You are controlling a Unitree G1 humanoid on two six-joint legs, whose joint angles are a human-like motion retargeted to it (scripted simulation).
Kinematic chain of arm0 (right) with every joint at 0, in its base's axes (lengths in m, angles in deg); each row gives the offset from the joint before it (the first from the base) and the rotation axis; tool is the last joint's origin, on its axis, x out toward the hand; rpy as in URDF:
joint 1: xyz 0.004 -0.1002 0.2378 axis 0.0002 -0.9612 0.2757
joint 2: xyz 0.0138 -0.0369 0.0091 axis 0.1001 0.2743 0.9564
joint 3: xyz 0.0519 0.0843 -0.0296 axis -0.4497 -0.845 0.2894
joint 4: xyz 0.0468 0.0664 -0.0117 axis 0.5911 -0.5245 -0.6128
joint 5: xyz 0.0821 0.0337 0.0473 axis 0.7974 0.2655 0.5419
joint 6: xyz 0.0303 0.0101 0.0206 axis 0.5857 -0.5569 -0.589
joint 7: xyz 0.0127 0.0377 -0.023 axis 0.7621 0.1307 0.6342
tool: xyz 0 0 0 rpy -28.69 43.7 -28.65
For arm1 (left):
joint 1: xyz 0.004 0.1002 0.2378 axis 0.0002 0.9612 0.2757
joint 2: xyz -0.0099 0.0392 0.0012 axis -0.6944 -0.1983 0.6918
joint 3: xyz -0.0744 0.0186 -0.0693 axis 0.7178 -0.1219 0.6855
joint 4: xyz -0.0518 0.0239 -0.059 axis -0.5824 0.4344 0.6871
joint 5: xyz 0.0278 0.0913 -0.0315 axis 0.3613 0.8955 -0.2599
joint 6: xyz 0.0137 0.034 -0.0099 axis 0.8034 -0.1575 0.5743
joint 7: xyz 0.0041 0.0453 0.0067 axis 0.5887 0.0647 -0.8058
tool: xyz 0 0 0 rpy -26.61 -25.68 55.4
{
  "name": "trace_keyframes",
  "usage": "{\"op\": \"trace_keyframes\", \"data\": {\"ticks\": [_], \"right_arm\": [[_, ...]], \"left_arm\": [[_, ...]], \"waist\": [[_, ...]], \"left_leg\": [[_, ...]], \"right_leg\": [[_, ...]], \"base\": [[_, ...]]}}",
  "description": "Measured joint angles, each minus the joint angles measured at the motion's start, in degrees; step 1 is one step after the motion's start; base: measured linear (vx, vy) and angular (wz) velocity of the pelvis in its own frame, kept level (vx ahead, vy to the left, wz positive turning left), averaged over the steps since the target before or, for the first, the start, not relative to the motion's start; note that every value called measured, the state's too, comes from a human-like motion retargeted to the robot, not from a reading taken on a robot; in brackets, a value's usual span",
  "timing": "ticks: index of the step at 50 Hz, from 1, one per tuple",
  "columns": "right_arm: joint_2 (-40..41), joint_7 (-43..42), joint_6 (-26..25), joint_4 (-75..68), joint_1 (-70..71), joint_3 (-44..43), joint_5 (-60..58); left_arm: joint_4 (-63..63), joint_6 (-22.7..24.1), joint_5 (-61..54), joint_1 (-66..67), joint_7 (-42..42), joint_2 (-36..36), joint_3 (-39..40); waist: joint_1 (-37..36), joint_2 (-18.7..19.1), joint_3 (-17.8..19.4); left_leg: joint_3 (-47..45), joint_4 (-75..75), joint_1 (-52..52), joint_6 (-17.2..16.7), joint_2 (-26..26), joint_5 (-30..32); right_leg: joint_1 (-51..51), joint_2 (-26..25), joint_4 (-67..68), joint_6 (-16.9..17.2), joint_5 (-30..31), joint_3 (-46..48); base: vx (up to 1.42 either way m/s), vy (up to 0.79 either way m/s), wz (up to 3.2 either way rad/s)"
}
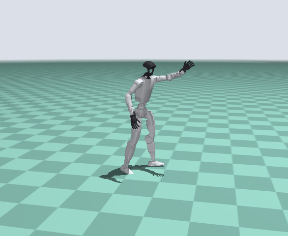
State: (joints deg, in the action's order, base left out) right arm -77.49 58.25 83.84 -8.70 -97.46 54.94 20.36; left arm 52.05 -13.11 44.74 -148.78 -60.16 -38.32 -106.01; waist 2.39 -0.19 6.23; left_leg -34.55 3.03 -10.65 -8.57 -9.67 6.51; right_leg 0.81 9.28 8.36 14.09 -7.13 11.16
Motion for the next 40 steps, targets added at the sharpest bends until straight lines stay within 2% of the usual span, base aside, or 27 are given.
{"op": "trace_keyframes", "data": {"ticks": [7,15,28,35,40], "right_arm": [[0.53,0.48,0.43,-5.19,0.24,0.56,1.93],[-0.1,1.15,1.16,-6.95,-0.34,1.45,3.2],[0.41,2.27,1.65,-10.27,-0.48,0.95,6.48],[0.89,2.2,3.04,-10.06,-0.1,0.95,5.13],[1.8,1.52,4.19,-8.4,0.16,0.14,4.87]], "left_arm": [[12.44,-1.66,-3.18,-11.37,2.77,3.93,-4.36],[17.42,-2.01,-4.17,-20.93,2.46,6.55,-8.08],[17.77,-1.92,-4.08,-24.77,4.16,8.81,-11.78],[14.65,0.65,2.48,-20.04,2.14,6.96,-12.9],[10.91,2.75,6.16,-13.44,0.41,5.92,-10.56]], "waist": [[0.02,2.08,-4.06],[-0.14,3.62,-6.06],[-1.52,3.66,-5.96],[-1.97,3.4,-5.06],[-1.2,2.73,-2.81]], "left_leg": [[1.75,0.76,2.69,-1.47,1.43,-0.63],[2.86,1.39,3.72,-2.43,0.83,-0.39],[2.32,1.67,4.42,-2.28,0.04,0.16],[0.96,1.97,3.35,-2.19,-1.56,0.78],[0.52,1.97,1.9,-2.07,-2.3,1.12]], "right_leg": [[-5.72,0.41,-3.59,0.75,-1.04,2.24],[-7.55,-0.85,-4.1,0.91,-1.53,3.16],[-8.62,-1.8,-5.6,0.91,-1.88,2.2],[-6.29,-3.17,-5.46,0.91,-1.22,0.43],[-4.26,-3.8,-5.09,0.91,-0.65,-0.19]], "base": [[0.03,-0.02,0.29],[-0.01,-0.02,0.07],[-0.01,-0.01,-0.08],[-0.05,-0.02,-0.22],[-0.06,0.01,-0.11]]}}
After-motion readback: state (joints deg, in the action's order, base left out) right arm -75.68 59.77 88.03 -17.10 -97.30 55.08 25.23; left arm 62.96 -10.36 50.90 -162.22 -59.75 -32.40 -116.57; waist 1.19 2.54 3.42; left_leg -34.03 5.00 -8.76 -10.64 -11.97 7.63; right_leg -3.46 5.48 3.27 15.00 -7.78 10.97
